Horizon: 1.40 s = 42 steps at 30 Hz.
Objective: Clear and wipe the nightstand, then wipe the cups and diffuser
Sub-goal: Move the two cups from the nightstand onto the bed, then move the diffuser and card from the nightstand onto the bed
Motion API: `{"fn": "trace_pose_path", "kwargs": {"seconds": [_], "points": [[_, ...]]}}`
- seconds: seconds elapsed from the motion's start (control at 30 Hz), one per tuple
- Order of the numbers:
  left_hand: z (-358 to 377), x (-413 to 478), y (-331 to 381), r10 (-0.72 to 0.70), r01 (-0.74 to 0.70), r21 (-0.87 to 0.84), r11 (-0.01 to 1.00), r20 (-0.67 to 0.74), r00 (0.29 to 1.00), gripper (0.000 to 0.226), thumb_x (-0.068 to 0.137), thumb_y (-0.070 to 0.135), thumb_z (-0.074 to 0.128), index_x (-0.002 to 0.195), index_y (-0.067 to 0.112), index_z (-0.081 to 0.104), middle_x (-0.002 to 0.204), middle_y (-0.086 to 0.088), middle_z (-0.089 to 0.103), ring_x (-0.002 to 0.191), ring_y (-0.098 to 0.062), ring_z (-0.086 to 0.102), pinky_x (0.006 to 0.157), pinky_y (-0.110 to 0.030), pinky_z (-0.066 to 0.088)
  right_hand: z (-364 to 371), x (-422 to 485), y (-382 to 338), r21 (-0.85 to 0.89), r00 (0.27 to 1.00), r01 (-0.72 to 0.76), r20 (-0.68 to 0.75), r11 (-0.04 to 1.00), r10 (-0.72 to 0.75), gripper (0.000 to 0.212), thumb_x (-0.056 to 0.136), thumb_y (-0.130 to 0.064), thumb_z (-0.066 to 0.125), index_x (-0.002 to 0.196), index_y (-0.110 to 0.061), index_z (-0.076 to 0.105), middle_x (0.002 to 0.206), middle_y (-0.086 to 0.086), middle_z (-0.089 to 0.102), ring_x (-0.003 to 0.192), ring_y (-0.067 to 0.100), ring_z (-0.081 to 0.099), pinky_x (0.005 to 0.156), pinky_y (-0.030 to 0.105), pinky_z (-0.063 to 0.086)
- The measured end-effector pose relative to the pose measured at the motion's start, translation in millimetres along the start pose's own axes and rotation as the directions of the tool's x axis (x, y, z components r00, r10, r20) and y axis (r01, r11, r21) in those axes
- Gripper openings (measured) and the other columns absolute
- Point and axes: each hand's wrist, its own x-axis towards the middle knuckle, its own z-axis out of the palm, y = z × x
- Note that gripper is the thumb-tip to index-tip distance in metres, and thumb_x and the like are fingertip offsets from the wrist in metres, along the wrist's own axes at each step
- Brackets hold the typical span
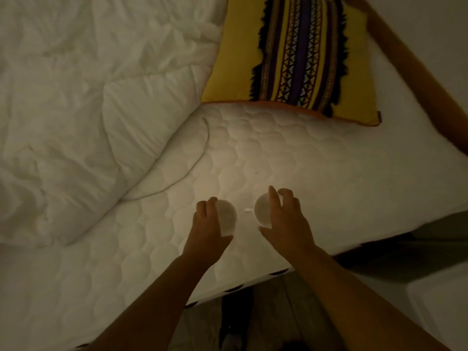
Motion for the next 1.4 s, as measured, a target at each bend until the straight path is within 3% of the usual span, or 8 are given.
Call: {"fn": "trace_pose_path", "kwargs": {"seconds": [0.2, 0.43, 0.67, 0.87, 1.03, 1.17, 1.3, 1.4], "points": [[15.1, 3.5, -19.1, 0.010, -0.011, 0.063, 0.998, 0.016, 1.000, 0.100, 0.070, 0.028, 0.083, 0.146, 0.012, 0.019, 0.140, -0.009, 0.031, 0.121, -0.027, 0.043, 0.095, -0.046, 0.051, 15.9, 9.4, -2.9, -0.055, 1.000, 0.007, 0.018, 0.998, -0.006, 0.105, 0.068, -0.042, 0.083, 0.148, -0.016, 0.019, 0.143, 0.009, 0.028, 0.122, 0.028, 0.042, 0.077, 0.035, 0.056], [-1.7, 9.4, -3.8, -0.066, 0.050, 0.133, 0.990, 0.118, 0.991, 0.124, 0.069, 0.050, 0.080, 0.151, 0.029, -0.011, 0.160, -0.005, 0.001, 0.144, -0.034, 0.020, 0.109, -0.059, 0.034, -5.2, 1.8, -1.3, -0.047, 0.998, -0.003, 0.066, 0.999, 0.006, 0.115, 0.073, -0.052, 0.076, 0.153, -0.016, 0.001, 0.156, 0.012, 0.017, 0.138, 0.031, 0.032, 0.097, 0.040, 0.051], [-18.6, 38.3, 84.6, 0.106, -0.134, 0.130, 0.982, 0.207, 0.973, 0.086, 0.084, 0.038, 0.069, 0.150, 0.020, 0.017, 0.146, -0.009, 0.038, 0.130, -0.028, 0.043, 0.105, -0.046, 0.043, -63.4, -33.4, 56.1, -0.024, 0.983, -0.155, 0.098, 0.988, 0.157, 0.108, 0.082, -0.052, 0.068, 0.154, -0.021, -0.006, 0.160, 0.009, 0.006, 0.141, 0.028, 0.026, 0.104, 0.039, 0.046], [23.2, 44.2, 190.1, 0.316, -0.379, 0.121, 0.917, 0.358, 0.879, 0.066, 0.091, 0.035, 0.061, 0.146, 0.022, 0.028, 0.135, -0.003, 0.051, 0.123, -0.020, 0.050, 0.102, -0.037, 0.045, -98.6, -94.9, 143.5, 0.164, 0.929, -0.366, 0.012, 0.916, 0.370, 0.079, 0.092, -0.050, 0.055, 0.153, -0.023, 0.014, 0.157, 0.002, 0.020, 0.139, 0.021, 0.027, 0.112, 0.034, 0.033], [105.8, 16.9, 274.3, 0.423, -0.587, 0.147, 0.796, 0.557, 0.714, 0.045, 0.099, 0.030, 0.048, 0.142, 0.018, 0.041, 0.138, -0.003, 0.051, 0.127, -0.017, 0.047, 0.109, -0.027, 0.034, -104.7, -174.1, 228.0, 0.351, 0.801, -0.538, -0.069, 0.766, 0.595, 0.066, 0.092, -0.046, 0.056, 0.148, -0.022, 0.031, 0.147, 0.001, 0.036, 0.130, 0.018, 0.040, 0.105, 0.029, 0.036], [182.3, -25.3, 337.8, 0.408, -0.669, 0.123, 0.733, 0.707, 0.578, 0.043, 0.100, 0.027, 0.045, 0.141, 0.013, 0.043, 0.143, -0.007, 0.048, 0.129, -0.021, 0.046, 0.108, -0.026, 0.032, -98.5, -250.0, 295.4, 0.417, 0.661, -0.637, -0.136, 0.648, 0.738, 0.044, 0.092, -0.038, 0.059, 0.132, -0.021, 0.050, 0.120, -0.001, 0.061, 0.105, 0.013, 0.060, 0.082, 0.024, 0.048], [259.9, -81.1, 392.5, 0.437, -0.755, 0.083, 0.650, 0.772, 0.461, 0.033, 0.098, 0.027, 0.049, 0.130, 0.018, 0.051, 0.125, -0.002, 0.056, 0.112, -0.018, 0.055, 0.091, -0.023, 0.040, -79.9, -332.1, 354.5, 0.479, 0.527, -0.700, -0.153, 0.529, 0.836, 0.034, 0.092, -0.034, 0.060, 0.123, -0.022, 0.055, 0.109, -0.005, 0.063, 0.096, 0.010, 0.063, 0.072, 0.022, 0.045], [315.8, -122.1, 429.2, 0.494, -0.844, 0.069, 0.531, 0.785, 0.375, 0.033, 0.096, 0.028, 0.051, 0.129, 0.020, 0.050, 0.120, 0.000, 0.056, 0.109, -0.016, 0.054, 0.092, -0.024, 0.040, -64.2, -391.1, 397.6, 0.523, 0.410, -0.745, -0.132, 0.415, 0.902, 0.032, 0.091, -0.033, 0.059, 0.121, -0.023, 0.054, 0.110, -0.005, 0.060, 0.098, 0.012, 0.063, 0.075, 0.028, 0.051]]}}
